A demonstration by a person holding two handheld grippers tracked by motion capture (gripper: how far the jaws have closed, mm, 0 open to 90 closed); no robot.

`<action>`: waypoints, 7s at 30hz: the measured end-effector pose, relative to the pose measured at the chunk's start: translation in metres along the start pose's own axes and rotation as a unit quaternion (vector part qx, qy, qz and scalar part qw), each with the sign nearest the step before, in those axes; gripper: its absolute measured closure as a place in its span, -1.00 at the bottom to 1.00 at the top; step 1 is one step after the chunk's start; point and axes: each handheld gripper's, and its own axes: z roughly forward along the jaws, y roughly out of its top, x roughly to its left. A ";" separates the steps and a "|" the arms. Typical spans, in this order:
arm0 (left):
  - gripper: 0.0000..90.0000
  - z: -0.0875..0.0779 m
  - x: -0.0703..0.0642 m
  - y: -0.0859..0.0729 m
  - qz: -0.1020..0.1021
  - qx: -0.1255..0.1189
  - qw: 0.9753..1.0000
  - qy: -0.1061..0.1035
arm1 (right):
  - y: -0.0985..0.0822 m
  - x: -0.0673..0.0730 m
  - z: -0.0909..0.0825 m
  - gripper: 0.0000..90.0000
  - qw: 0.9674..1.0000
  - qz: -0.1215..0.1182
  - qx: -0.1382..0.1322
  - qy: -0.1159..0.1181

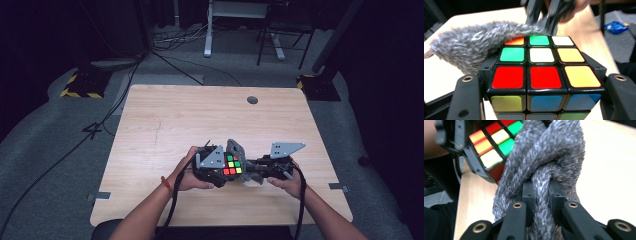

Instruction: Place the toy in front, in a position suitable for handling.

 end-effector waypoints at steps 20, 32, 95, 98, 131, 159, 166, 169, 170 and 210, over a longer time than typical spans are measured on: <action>-0.26 0.016 -0.002 -0.005 0.002 0.056 0.998 -0.001 | 0.012 0.014 -0.004 0.77 0.998 -0.024 -0.045 0.030; -0.26 0.002 0.001 -0.001 -0.011 0.001 1.000 -0.002 | 0.004 0.005 0.001 0.77 0.999 -0.018 0.012 -0.030; -0.27 -0.011 0.005 0.000 -0.014 -0.023 1.000 0.005 | -0.004 -0.004 -0.002 0.77 0.998 0.021 -0.019 0.052; -0.27 -0.007 0.005 -0.002 -0.008 0.001 1.000 0.007 | -0.001 -0.004 -0.008 0.77 0.998 0.019 -0.033 0.049; -0.26 0.019 -0.011 -0.002 0.036 0.058 0.998 0.013 | 0.008 0.008 -0.002 0.77 0.997 -0.017 -0.033 0.073; -0.25 -0.011 0.003 0.003 -0.016 -0.014 0.999 0.024 | -0.013 -0.008 0.014 0.77 0.995 0.005 0.094 -0.011; -0.24 -0.015 0.004 0.006 -0.016 -0.024 0.999 0.025 | -0.016 -0.010 0.019 0.77 0.994 0.008 0.112 -0.010; -0.24 -0.016 0.005 0.005 -0.019 -0.026 0.999 0.026 | -0.012 -0.007 0.014 0.77 0.996 0.004 0.084 0.006; -0.24 -0.015 0.006 0.005 -0.016 -0.023 0.999 0.028 | -0.010 -0.004 0.012 0.77 0.997 -0.002 0.077 0.006; -0.26 -0.027 0.018 -0.005 -0.071 -0.077 0.994 0.013 | -0.002 0.004 -0.002 0.77 0.999 -0.004 -0.014 0.039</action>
